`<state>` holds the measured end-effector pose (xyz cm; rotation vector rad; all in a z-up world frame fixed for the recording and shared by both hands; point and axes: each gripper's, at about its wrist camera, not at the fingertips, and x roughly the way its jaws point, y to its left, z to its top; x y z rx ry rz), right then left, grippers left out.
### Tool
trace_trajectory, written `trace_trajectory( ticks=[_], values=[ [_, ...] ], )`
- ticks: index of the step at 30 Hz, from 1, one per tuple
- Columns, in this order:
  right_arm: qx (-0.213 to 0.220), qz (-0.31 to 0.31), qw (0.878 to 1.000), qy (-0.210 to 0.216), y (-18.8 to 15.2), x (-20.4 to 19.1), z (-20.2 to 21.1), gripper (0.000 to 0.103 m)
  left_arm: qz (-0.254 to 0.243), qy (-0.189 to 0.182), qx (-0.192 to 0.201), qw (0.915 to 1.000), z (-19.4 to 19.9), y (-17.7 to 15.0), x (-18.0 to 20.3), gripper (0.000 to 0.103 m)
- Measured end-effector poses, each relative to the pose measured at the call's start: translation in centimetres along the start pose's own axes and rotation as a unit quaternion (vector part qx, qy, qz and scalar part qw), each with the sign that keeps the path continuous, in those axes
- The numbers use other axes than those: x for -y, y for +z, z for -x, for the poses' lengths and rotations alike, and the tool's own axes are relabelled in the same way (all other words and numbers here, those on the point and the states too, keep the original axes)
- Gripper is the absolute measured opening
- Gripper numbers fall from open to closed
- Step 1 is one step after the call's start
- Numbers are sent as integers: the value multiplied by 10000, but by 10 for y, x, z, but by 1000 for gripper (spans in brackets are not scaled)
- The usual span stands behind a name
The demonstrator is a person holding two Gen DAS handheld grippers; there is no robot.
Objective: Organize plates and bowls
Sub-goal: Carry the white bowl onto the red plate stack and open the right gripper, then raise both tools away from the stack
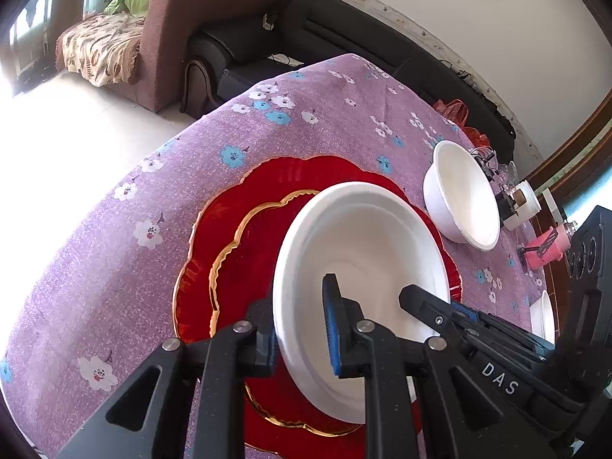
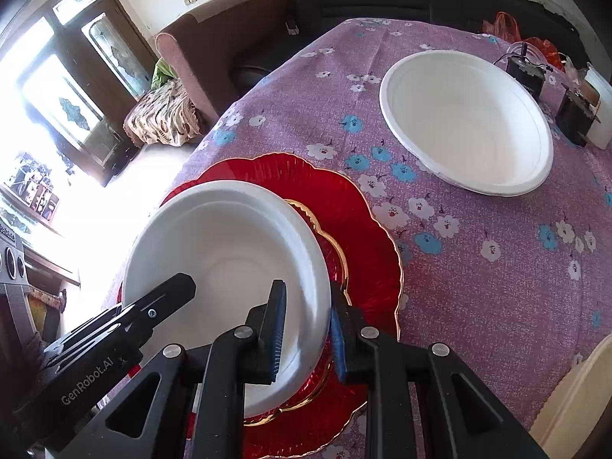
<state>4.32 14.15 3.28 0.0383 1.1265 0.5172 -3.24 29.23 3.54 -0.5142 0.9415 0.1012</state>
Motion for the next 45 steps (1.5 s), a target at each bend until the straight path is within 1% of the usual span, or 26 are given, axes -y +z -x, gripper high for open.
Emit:
trace_trajectory(
  ticks=[3,4,5,6,7,8,11,13,15,18,19,20,21,22,23,24,25,27,28,29,30,33,36,41,42,45],
  values=[
    [-37,22,10000,46,2,1,-6,23,-73,62,51,9999,0,1,1,27],
    [-28,37,10000,46,2,1,-7,23,-107,94,75,9999,0,1,3,36],
    [-2,51,10000,31,2,3,-7,23,-141,109,114,9998,1,2,4,41],
    [45,71,10000,-13,2,2,-7,23,-161,106,159,9997,3,2,6,53],
    [120,119,9998,-58,3,1,-7,24,-163,89,216,9996,4,2,6,60],
    [211,189,9995,-126,3,-1,-6,24,-161,64,255,9995,6,2,6,61],
    [449,294,9983,-217,4,-5,3,33,-91,-37,284,9995,9,2,4,63],
    [627,254,9975,-185,4,-4,12,46,-81,-68,286,9995,12,1,2,64],
    [834,221,9961,-164,3,-2,24,51,-118,-49,351,9993,18,-1,3,64],
    [1139,312,9927,-245,-2,-2,46,54,-292,11,606,9977,35,-8,11,64],
    [1278,384,9906,-314,-5,-4,56,58,-367,68,717,9967,42,-11,15,64],
    [1398,451,9884,-385,-9,-6,64,60,-461,157,871,9950,51,-15,20,65],
    [1543,531,9855,-455,-15,-8,74,63,-574,310,1083,9920,60,-20,27,69],
    [1701,643,9818,-556,-21,-10,84,63,-655,451,1255,9889,68,-23,31,74],
    [1820,751,9781,-672,-27,-13,91,63,-754,665,1526,9832,80,-30,38,77],
    [1972,885,9727,-840,-34,-16,100,64,-821,829,1754,9776,90,-36,43,83],
    [2109,976,9678,-970,-41,-19,108,69,-886,977,1976,9714,100,-42,48,89],
    [2403,1036,9580,-1168,-55,-20,122,81,-991,1253,2378,9581,120,-52,58,91],
    [2552,978,9538,-1245,-60,-19,129,89,-1040,1284,2515,9537,129,-57,62,94],
    [2636,891,9526,-1232,-67,-14,135,93,-1117,1237,2630,9503,138,-64,68,96],
    [2660,811,9540,-1122,-71,-9,140,97,-1188,1219,2701,9477,144,-68,73,97],
    [2646,442,9593,-882,-83,12,151,97,-1549,1269,2887,9362,158,-85,94,97],
    [2728,200,9575,-911,-95,31,165,97,-1876,1249,2977,9277,164,-100,117,97],
    [3022,75,9443,-1298,-110,54,197,99,-2199,1096,2855,9263,158,-110,140,97],
    [3096,55,9407,-1388,-112,58,204,102,-2239,1081,2828,9264,156,-111,143,97],
    [3268,42,9309,-1630,-118,70,221,102,-2361,1074,2750,9258,152,-117,149,97]
  ],
)
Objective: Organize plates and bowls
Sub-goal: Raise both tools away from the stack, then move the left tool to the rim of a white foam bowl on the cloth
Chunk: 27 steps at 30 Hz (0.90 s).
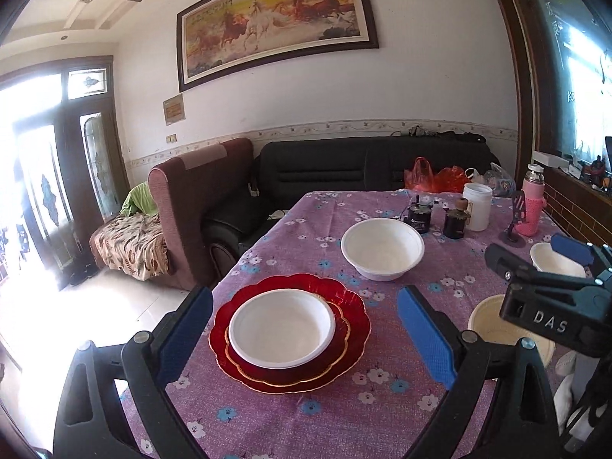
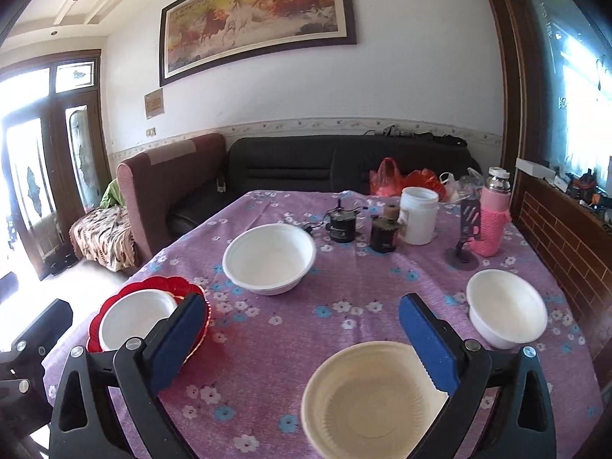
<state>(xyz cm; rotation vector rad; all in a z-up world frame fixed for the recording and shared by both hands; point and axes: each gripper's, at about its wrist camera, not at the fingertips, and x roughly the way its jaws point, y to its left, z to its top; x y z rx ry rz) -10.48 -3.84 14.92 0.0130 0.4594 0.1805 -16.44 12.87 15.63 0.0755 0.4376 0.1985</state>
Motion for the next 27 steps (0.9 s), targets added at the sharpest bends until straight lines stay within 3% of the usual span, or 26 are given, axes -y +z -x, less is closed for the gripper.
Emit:
trace_trajectory(
  ticks=[10,14,19,27],
  values=[
    [-71,-248,9994,-247,4,42,-1,102,-245,-40,-198,9995,-13,-4,16,97],
    [-155,-220,9994,-221,7,45,-9,102,-244,-260,-416,9985,-27,-3,16,97],
    [-288,-226,9990,-272,10,55,-23,102,119,-810,-937,9922,-56,5,3,97],
    [-405,-733,9950,-544,8,115,-31,102,732,-1025,-1274,9838,-77,12,-22,97]
  ],
)
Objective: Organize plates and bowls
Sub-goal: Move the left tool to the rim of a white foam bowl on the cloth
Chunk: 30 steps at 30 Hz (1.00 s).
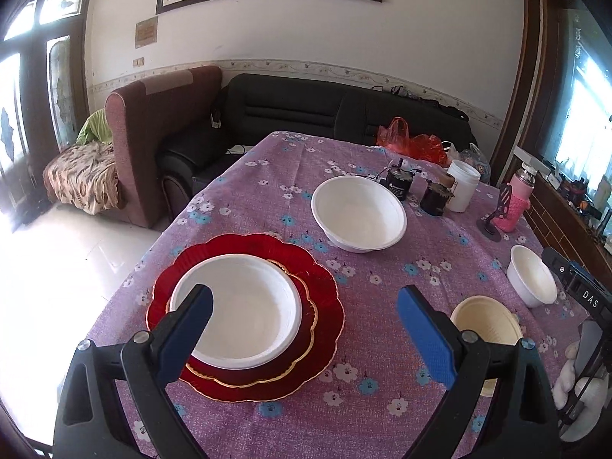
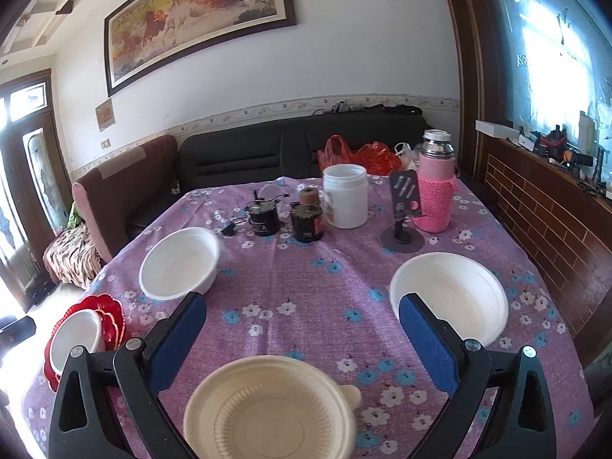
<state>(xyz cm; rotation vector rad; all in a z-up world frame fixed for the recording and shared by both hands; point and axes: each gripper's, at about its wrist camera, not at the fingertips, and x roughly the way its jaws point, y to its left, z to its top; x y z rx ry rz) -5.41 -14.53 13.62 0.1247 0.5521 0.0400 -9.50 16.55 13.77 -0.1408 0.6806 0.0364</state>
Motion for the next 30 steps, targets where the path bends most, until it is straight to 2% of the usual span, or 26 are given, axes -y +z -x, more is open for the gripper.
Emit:
trace_trajectory(
  ticks=[6,12,20,30],
  values=[
    [-281,-446,9981,-312,-13,66,6,102,-200,-361,-247,9988,-17,-8,29,97],
    [-840,-767,9934,-122,-40,101,3,102,-432,-838,-736,9928,-41,-24,74,97],
    [-1323,-731,9880,323,-69,82,-17,102,-683,-1222,-1564,9777,-85,-50,128,97],
    [-1828,-486,9809,446,-83,52,-43,99,-682,-1226,-2027,9691,-126,-70,143,97]
  ],
)
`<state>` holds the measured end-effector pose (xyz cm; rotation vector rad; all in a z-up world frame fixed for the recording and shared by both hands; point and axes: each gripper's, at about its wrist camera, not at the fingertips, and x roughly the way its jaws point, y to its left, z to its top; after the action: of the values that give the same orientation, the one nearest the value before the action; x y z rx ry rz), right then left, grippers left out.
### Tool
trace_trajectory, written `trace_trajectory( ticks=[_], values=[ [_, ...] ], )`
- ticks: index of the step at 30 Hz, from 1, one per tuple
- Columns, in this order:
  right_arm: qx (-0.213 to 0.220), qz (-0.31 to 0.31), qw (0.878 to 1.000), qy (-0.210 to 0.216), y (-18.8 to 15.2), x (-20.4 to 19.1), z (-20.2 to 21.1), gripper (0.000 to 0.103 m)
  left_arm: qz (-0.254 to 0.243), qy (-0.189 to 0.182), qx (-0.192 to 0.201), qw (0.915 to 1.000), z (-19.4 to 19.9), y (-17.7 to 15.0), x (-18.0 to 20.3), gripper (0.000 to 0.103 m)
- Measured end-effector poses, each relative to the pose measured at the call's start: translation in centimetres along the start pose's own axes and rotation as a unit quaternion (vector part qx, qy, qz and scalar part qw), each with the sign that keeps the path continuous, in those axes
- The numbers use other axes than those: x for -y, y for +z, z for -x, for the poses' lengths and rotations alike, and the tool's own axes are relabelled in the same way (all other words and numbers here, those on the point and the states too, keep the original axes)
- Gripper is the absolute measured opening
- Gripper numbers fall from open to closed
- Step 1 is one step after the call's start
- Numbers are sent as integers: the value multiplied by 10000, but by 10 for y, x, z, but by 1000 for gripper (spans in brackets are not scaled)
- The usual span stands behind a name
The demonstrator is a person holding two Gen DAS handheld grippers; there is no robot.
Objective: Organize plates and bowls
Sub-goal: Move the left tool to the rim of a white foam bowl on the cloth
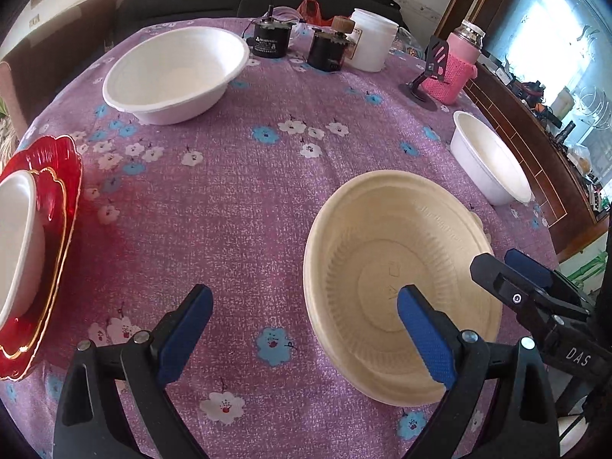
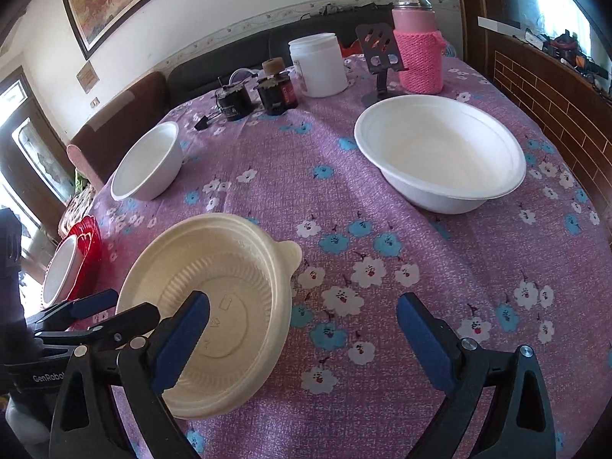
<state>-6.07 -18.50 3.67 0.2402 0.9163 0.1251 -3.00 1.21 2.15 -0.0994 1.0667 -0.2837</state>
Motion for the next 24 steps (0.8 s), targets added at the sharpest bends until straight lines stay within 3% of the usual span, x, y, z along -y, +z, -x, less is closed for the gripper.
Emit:
trace_trajectory(
  ticks=[6,10,14,18,21,24],
  values=[
    [-127,-35,9999,2,-1,-4,-8,94,161,-228,-182,9994,-3,1,-7,96],
    [135,17,9997,-182,11,-4,9,94,263,-182,116,9994,23,16,-24,97],
    [455,59,9987,-222,44,-11,28,94,316,84,413,9986,46,47,-49,97],
    [586,76,9983,21,89,-31,29,94,572,240,667,9958,62,89,-85,97],
    [410,200,9986,284,118,-59,5,94,895,348,785,9923,64,124,-119,97],
    [-176,164,9972,709,143,-88,-39,95,1180,384,819,9889,58,151,-152,97]
  ],
)
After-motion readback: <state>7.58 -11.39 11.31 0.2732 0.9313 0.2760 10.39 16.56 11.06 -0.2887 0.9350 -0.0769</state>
